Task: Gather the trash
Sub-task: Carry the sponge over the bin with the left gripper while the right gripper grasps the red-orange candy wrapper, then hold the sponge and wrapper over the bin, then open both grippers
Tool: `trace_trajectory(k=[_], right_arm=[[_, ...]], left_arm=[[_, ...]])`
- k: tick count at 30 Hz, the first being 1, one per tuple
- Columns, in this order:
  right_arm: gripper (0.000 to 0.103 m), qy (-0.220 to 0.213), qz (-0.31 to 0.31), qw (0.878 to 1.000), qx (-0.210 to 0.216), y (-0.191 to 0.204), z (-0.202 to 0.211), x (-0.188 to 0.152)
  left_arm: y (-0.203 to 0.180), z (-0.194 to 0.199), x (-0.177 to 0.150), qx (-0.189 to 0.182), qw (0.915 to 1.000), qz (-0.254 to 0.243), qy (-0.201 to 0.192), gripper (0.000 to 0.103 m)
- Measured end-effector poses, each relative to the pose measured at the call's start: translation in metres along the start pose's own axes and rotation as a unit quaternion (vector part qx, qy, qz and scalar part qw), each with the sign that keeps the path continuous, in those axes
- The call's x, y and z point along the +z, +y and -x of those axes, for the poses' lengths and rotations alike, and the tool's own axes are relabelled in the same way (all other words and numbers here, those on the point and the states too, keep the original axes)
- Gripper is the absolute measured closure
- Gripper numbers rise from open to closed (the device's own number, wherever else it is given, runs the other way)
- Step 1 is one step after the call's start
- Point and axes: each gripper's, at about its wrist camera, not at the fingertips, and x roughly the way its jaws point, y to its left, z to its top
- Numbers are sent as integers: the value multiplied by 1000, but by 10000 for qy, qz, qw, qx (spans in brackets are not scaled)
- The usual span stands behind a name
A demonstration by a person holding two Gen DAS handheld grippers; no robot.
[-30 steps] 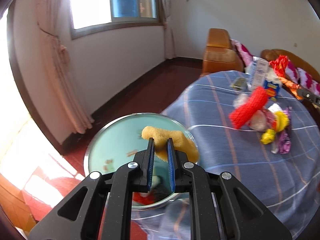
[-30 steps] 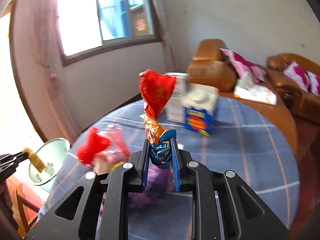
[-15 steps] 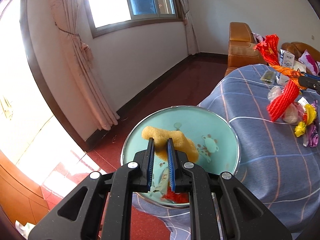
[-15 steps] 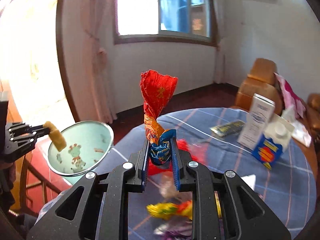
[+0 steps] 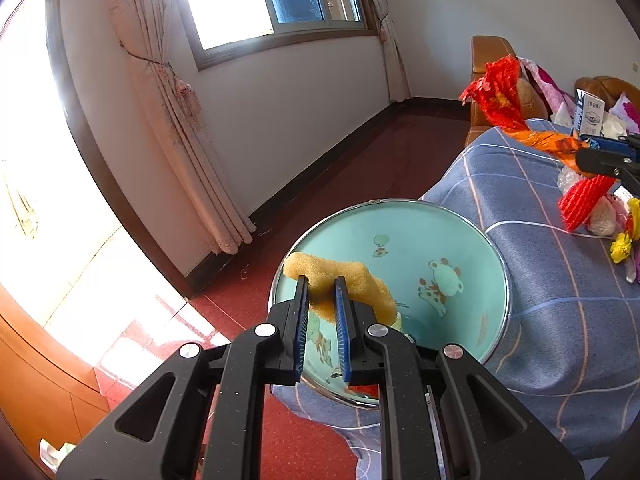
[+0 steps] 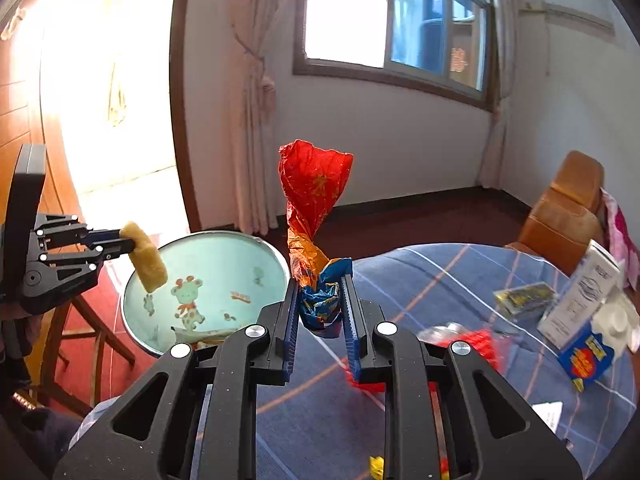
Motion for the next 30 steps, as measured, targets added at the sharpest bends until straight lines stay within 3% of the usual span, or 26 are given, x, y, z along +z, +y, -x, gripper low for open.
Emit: trace_trajectory(k=[30], right_arm=[[82,223,819,9950,520,42,-39,1]], left_arm=[[4,-2,-2,156,9999,12,70,90]])
